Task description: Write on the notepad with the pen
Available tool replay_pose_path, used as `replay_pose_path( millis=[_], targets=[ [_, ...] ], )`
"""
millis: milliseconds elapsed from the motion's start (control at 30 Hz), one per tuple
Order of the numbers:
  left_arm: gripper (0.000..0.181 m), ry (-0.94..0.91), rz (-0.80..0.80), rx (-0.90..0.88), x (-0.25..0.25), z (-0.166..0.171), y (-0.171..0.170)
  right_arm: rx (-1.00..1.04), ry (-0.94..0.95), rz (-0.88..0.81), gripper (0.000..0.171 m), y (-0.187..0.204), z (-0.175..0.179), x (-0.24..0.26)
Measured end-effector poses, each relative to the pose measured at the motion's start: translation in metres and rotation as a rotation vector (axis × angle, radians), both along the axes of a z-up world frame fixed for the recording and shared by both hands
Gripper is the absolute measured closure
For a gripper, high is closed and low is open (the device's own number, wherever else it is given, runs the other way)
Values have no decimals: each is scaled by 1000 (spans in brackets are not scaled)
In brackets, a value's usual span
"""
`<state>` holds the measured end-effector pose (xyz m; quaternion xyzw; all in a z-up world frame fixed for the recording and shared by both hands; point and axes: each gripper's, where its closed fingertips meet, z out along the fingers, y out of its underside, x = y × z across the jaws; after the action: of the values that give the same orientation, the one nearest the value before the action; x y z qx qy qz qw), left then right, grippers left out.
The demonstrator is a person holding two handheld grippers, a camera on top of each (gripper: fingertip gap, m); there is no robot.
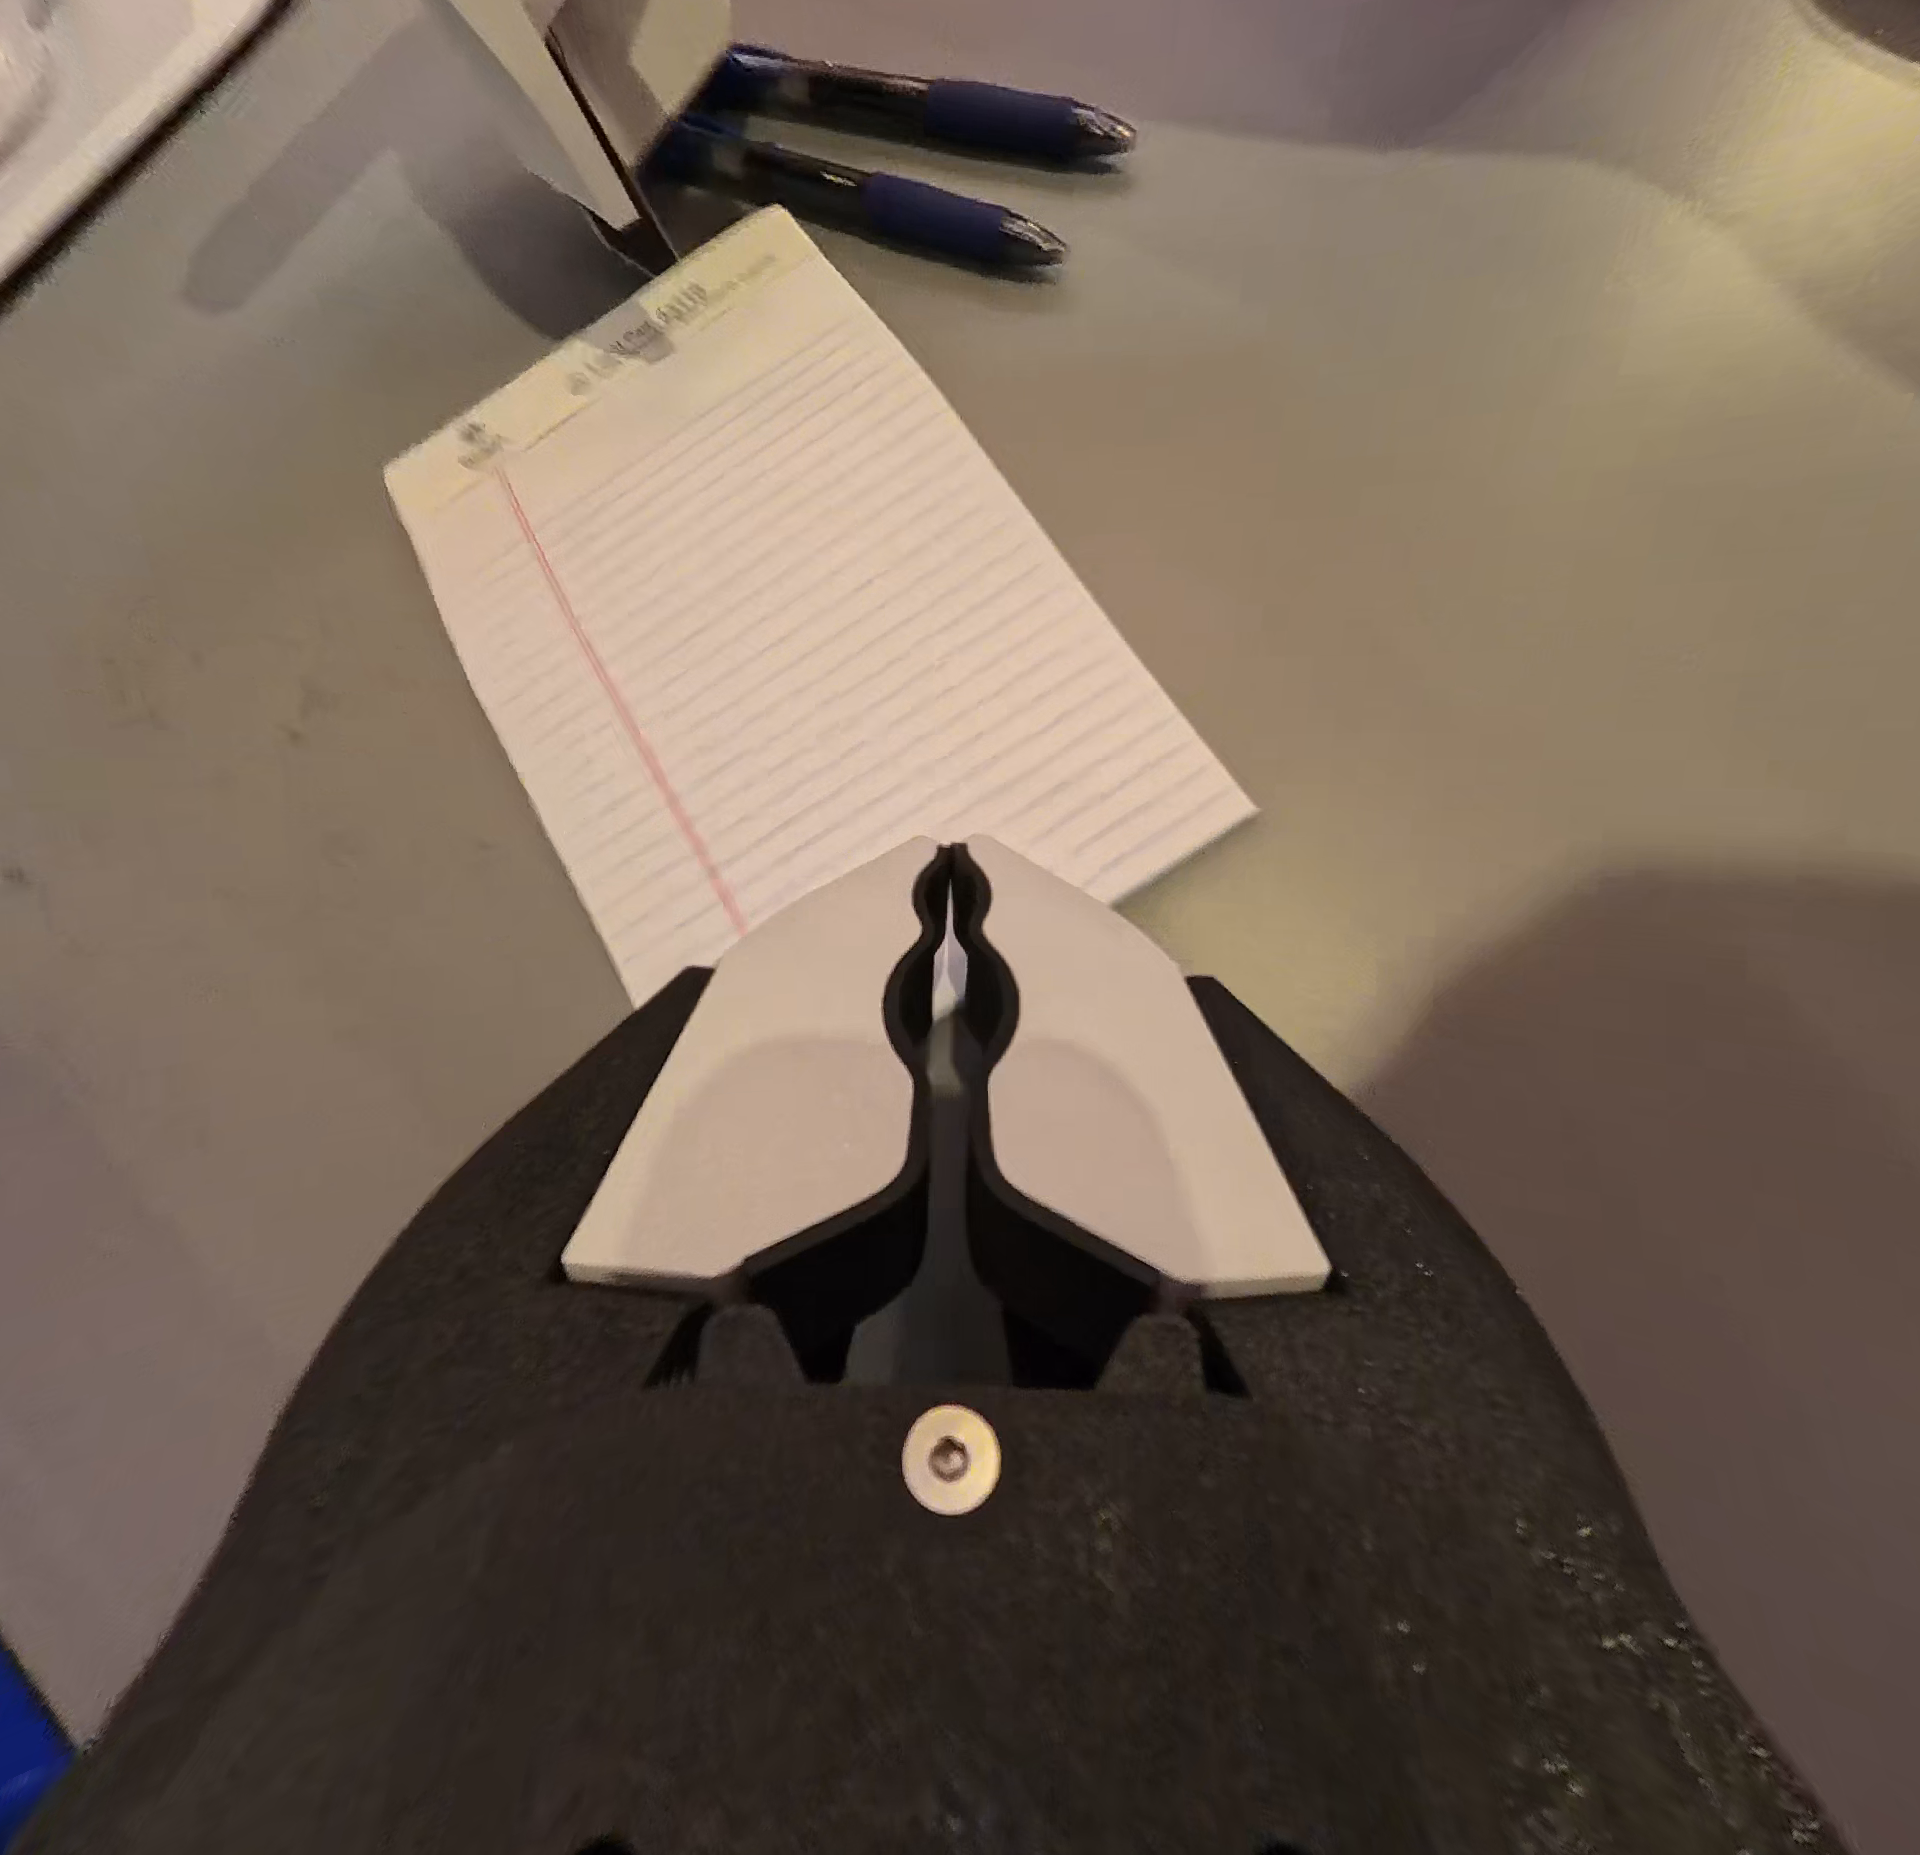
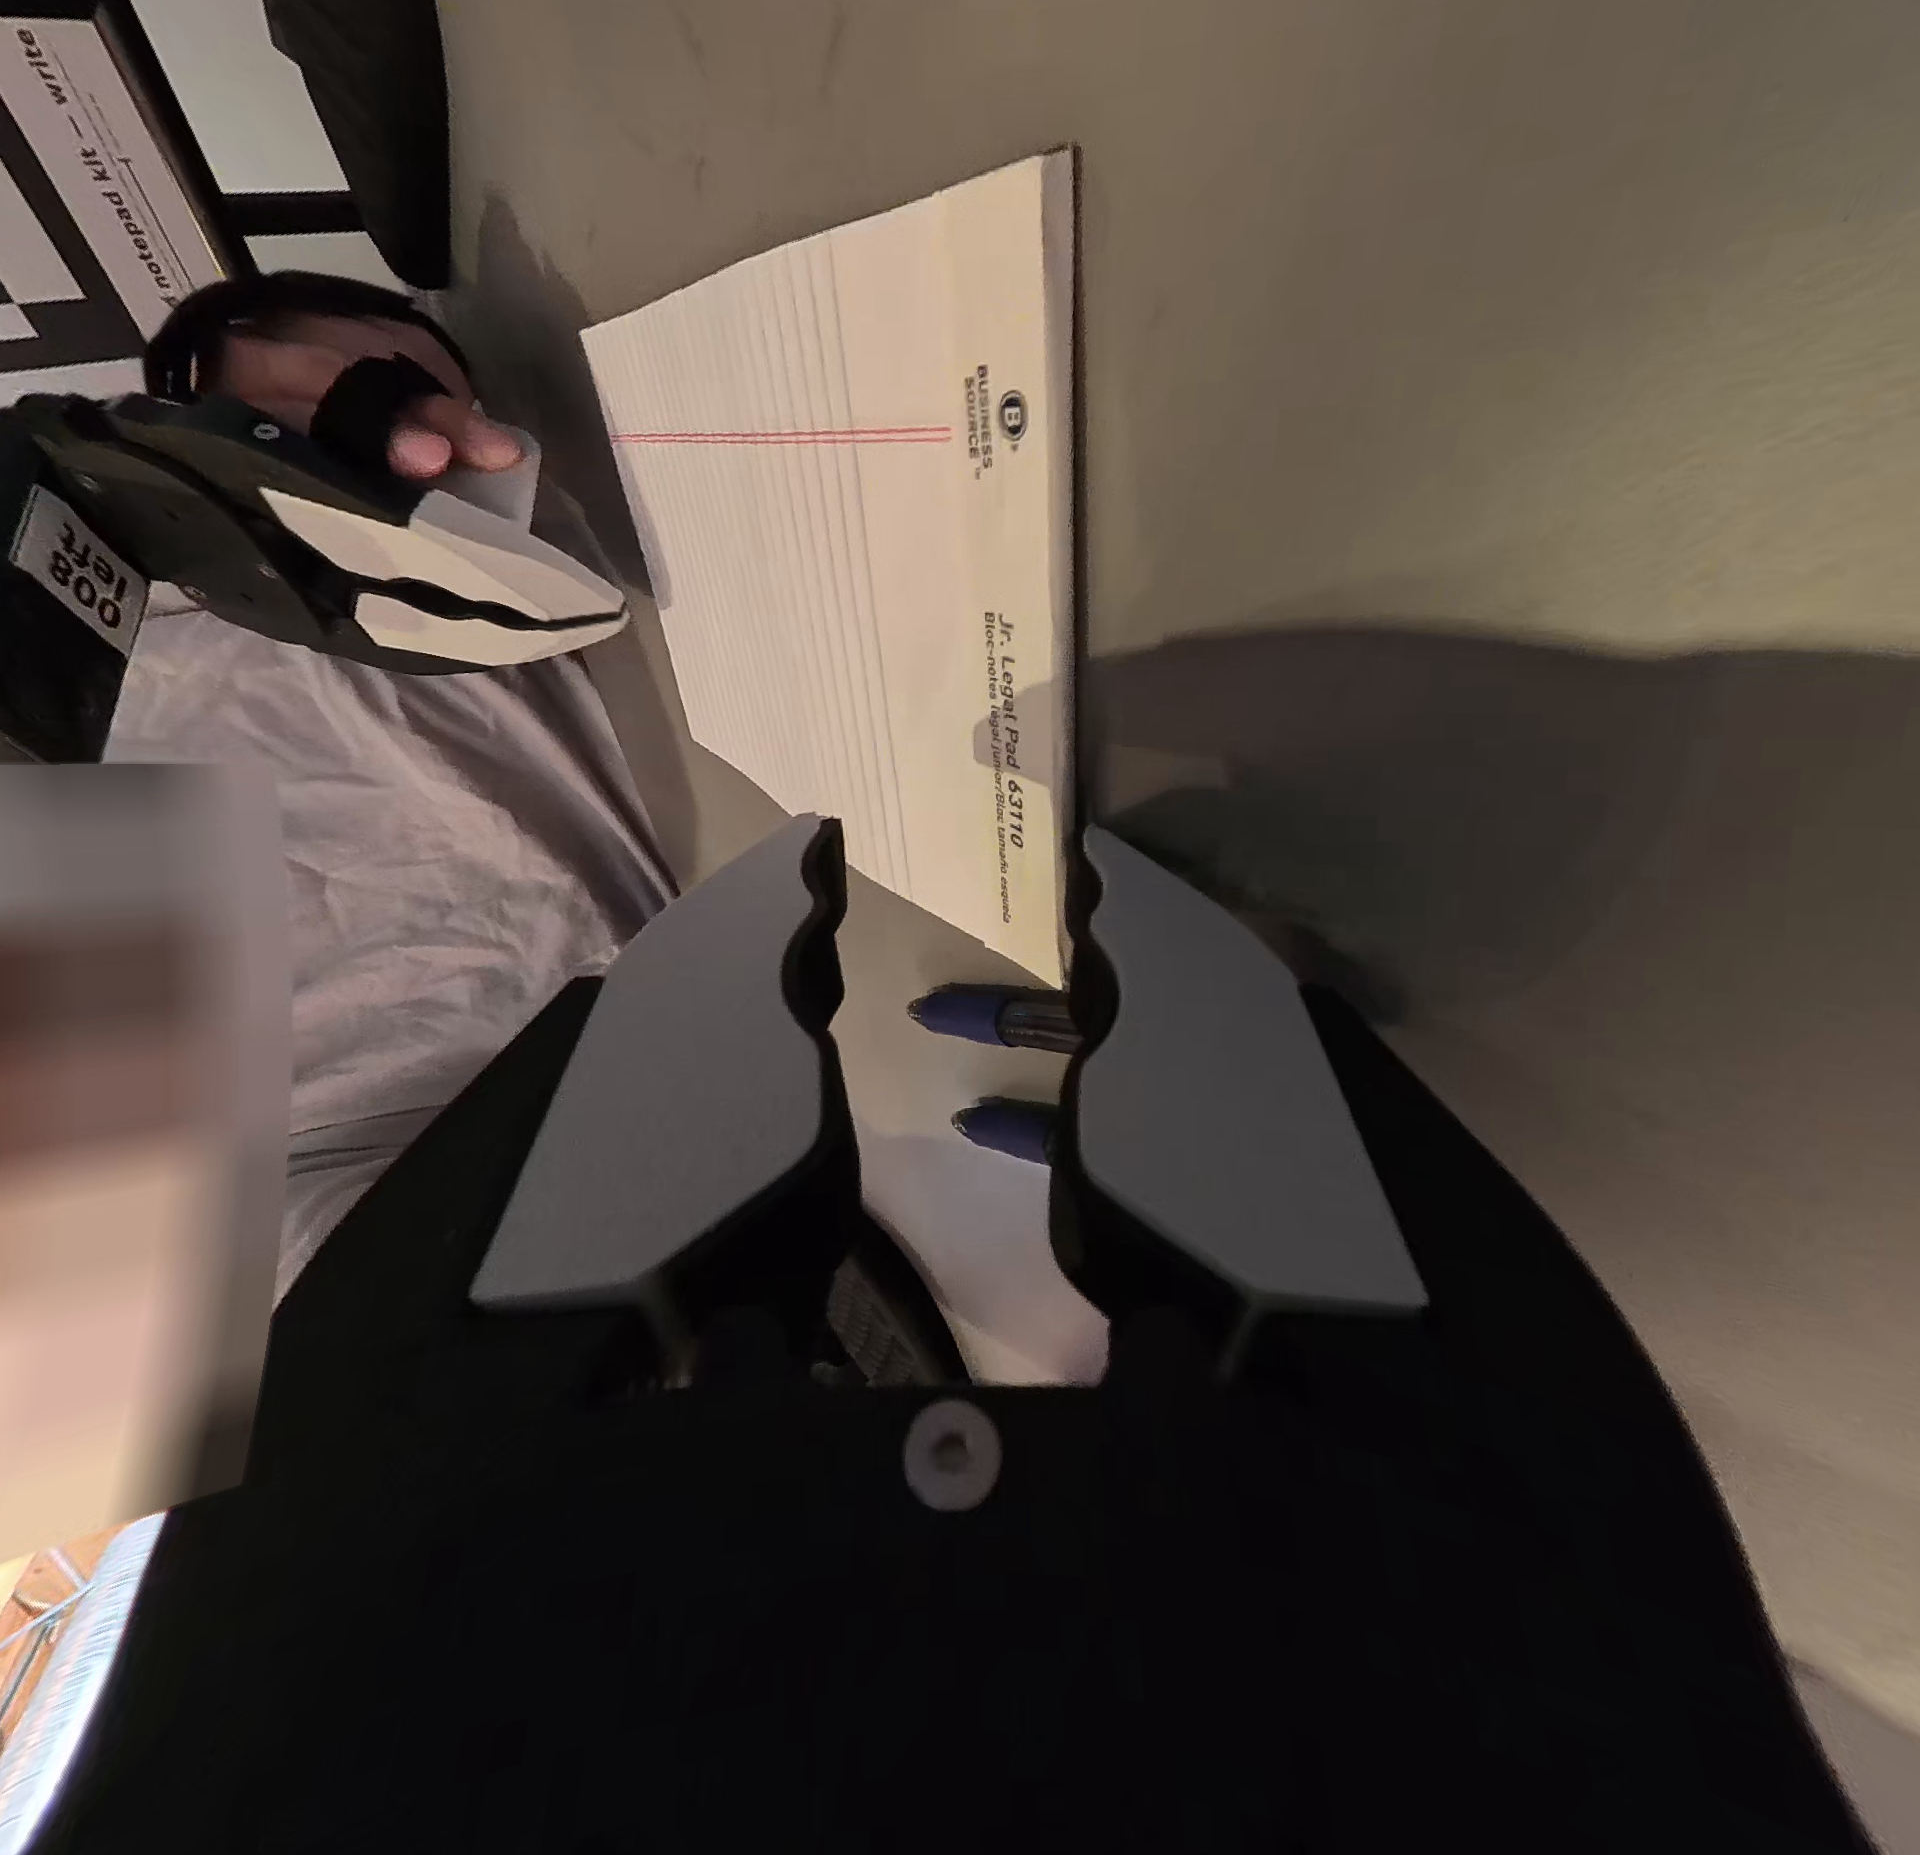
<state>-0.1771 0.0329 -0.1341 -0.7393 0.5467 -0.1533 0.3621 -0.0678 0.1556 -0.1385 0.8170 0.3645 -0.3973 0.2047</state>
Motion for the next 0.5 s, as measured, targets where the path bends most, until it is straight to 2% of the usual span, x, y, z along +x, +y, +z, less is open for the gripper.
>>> replay_pose_path(
  millis=[133,267,333,500],
  targets=[
    [181,14,-6,-111,-6,-4,-19,25,-6,15,128,-2,1,-1],
    [181,69,4,-162,-2,-17,-18,59,-29,35,125,-1,1,-1],
    [181,76,14,-157,1,-16,-15,91,-25,33,119,1,2,-3],
    [181,83,20,-174,4,-16,-12,118,-61,54,121,2,0,-4]
  ],
)
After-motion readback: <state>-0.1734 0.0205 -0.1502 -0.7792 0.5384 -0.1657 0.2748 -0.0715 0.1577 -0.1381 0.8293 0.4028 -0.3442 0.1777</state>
